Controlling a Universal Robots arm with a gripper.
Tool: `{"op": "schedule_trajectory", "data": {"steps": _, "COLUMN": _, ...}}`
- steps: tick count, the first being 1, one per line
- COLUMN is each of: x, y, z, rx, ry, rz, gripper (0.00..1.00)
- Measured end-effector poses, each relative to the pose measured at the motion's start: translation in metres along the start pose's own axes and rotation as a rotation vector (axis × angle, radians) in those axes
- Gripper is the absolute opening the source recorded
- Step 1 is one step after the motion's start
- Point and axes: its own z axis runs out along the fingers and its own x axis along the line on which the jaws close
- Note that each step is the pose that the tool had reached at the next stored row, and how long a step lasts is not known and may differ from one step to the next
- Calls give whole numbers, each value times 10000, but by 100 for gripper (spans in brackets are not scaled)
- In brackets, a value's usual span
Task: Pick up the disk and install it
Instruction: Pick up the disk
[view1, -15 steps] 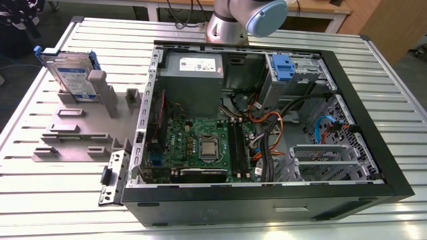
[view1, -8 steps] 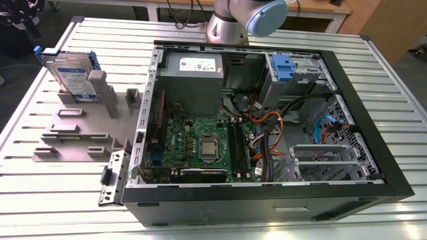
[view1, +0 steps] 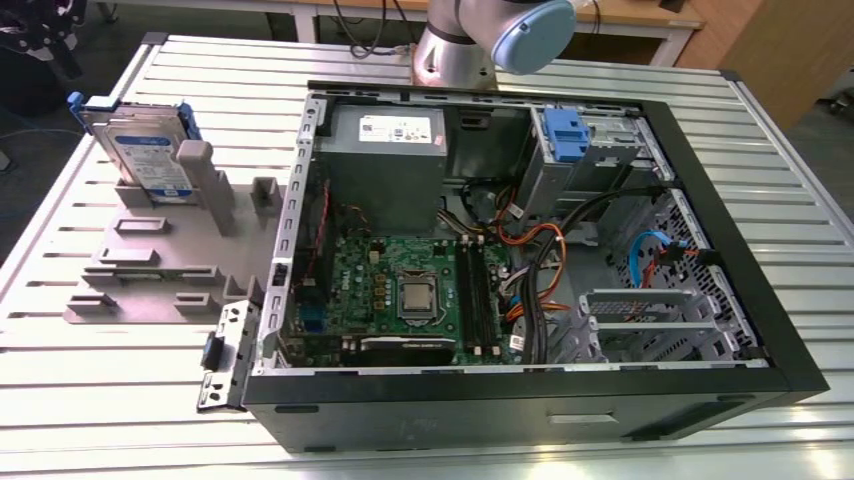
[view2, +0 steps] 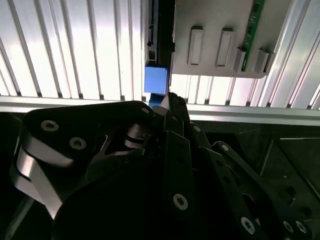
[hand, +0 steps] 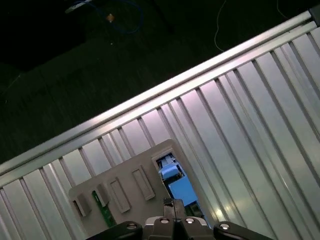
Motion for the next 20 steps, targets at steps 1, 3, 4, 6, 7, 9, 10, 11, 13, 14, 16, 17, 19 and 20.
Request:
{"op": "schedule_trajectory", "data": {"steps": 1, "x": 0, "y": 0, "z": 1, "rx": -3, "ry": 8, "rz": -189, "gripper": 11}}
{"op": "schedule_trajectory", "data": {"steps": 3, "x": 0, "y": 0, "z": 4, "rx": -8, "ry": 22, "rz": -505, "gripper": 11}}
{"op": "schedule_trajectory", "data": {"steps": 4, "x": 0, "y": 0, "z": 6, "rx": -8, "ry": 29, "rz": -627, "gripper": 11}}
{"op": "schedule_trajectory", "data": {"steps": 6, "x": 0, "y": 0, "z": 9, "rx": -8, "ry": 44, "rz": -842, "gripper": 11}}
{"op": "schedule_trajectory", "data": {"steps": 7, "x": 0, "y": -1, "z": 12, "rx": -10, "ry": 50, "rz": -945, "gripper": 11}}
{"op": "schedule_trajectory", "data": {"steps": 9, "x": 0, "y": -1, "z": 19, "rx": -13, "ry": 59, "rz": -1141, "gripper": 11}}
{"op": "schedule_trajectory", "data": {"steps": 10, "x": 0, "y": -1, "z": 23, "rx": -14, "ry": 63, "rz": -1246, "gripper": 11}}
{"op": "schedule_trajectory", "data": {"steps": 11, "x": 0, "y": -1, "z": 27, "rx": -15, "ry": 68, "rz": -1357, "gripper": 11}}
{"op": "schedule_trajectory", "data": {"steps": 13, "x": 0, "y": -2, "z": 34, "rx": -20, "ry": 80, "rz": -1628, "gripper": 11}}
{"op": "schedule_trajectory", "data": {"steps": 14, "x": 0, "y": -2, "z": 39, "rx": -21, "ry": 85, "rz": -1762, "gripper": 11}}
{"op": "schedule_trajectory", "data": {"steps": 16, "x": -5, "y": -6, "z": 46, "rx": -18, "ry": 93, "rz": -1893, "gripper": 11}}
{"op": "schedule_trajectory", "data": {"steps": 17, "x": -17, "y": -7, "z": 49, "rx": -4, "ry": 99, "rz": -1901, "gripper": 11}}
{"op": "schedule_trajectory", "data": {"steps": 19, "x": -39, "y": -9, "z": 56, "rx": 10, "ry": 100, "rz": -1903, "gripper": 11}}
{"op": "schedule_trajectory", "data": {"steps": 20, "x": -43, "y": -10, "z": 58, "rx": 12, "ry": 99, "rz": -1909, "gripper": 11}}
